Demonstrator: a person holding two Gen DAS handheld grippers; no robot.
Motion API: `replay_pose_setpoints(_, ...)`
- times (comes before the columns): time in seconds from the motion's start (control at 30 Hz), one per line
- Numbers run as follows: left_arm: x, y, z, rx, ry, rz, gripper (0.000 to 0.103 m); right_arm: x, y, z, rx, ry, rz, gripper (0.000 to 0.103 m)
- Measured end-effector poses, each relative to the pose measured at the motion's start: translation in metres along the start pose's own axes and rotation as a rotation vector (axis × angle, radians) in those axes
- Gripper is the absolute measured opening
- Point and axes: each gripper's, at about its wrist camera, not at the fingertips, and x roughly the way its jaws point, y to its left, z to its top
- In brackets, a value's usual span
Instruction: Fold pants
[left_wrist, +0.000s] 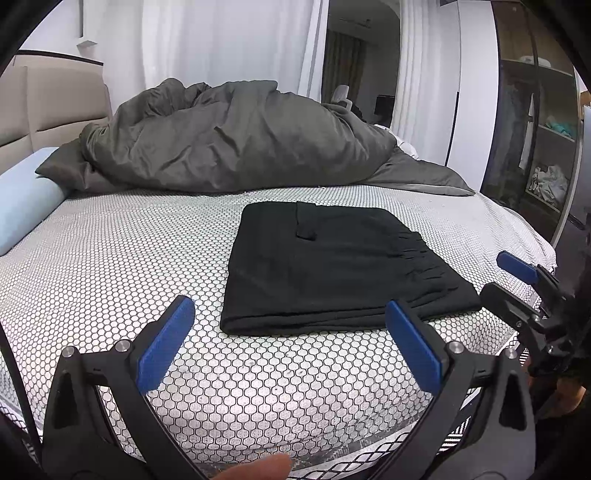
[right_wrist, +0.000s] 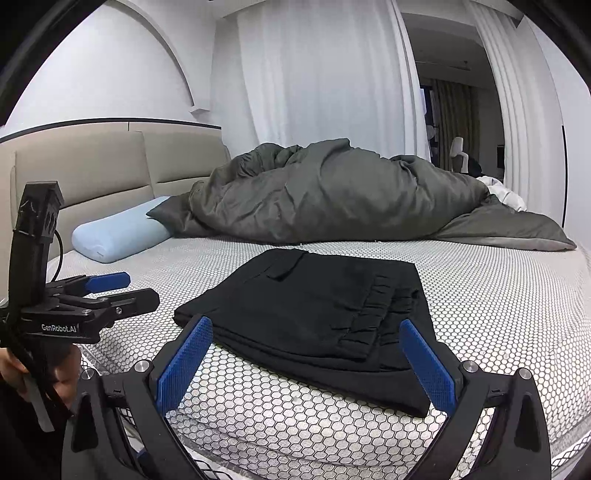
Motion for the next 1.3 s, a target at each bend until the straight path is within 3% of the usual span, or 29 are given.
replay_pose_setpoints(1.3,0.0009,-0.001,-0.0023,-0.004,-0.005,0.03,0.103,0.0015,-0.0052,-0.0009,-0.012,0.01,0.002,0.103)
